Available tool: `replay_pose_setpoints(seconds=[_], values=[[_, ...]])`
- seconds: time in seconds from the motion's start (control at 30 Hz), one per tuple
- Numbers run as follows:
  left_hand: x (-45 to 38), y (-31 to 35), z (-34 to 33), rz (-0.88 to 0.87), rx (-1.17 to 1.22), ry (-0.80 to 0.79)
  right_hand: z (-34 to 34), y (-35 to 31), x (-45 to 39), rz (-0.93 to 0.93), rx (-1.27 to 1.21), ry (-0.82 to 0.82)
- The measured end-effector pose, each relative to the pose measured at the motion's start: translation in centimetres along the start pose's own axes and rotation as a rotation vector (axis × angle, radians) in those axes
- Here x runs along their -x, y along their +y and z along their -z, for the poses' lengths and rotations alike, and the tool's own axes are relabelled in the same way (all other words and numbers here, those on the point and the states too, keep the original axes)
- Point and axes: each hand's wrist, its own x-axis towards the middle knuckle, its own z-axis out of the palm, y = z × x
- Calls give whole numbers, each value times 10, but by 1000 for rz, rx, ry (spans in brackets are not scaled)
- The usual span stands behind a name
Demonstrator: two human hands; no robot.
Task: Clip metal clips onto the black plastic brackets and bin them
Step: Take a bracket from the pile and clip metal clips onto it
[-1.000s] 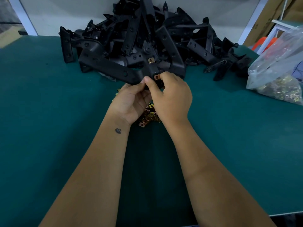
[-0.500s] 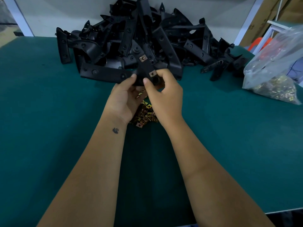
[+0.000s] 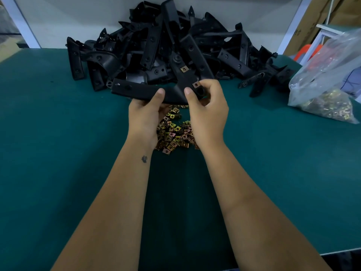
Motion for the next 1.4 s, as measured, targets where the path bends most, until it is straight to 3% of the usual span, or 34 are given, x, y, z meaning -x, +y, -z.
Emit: replay_pose_setpoints(seconds=[0.23,0.47,0.53,0.7,0.77,0.87,1.0,1.07,1.23,1.4], values=[[-1,1,4,33,-23,26,1,7,-2,128,155,-93],[-2,2,4,41,14,30,1,8,-4,144,169,-114],[-2,3,4,8,23,27,0,5,-2,61,58,-116],[2,4,1,-41,76,-6,-5,-4,-1,-449,-560,-189],[5,4,-4,-79,16,-26,-5,-10,2,-567,-737,-208],[13,3,-14,-149,-118,-15,-1,-17,8,-650,-877,-129],[42,-10,-38,-71,-137,41,21,-19,12,-480,-585,51],[65,-18,-64,-78,-105,18,42,-22,12,-422,-565,157],[131,-39,-134,-4,-60,-192,125,-15,23,-541,-984,328],[195,-75,-184,178,-172,-459,229,4,42,-380,-813,671]])
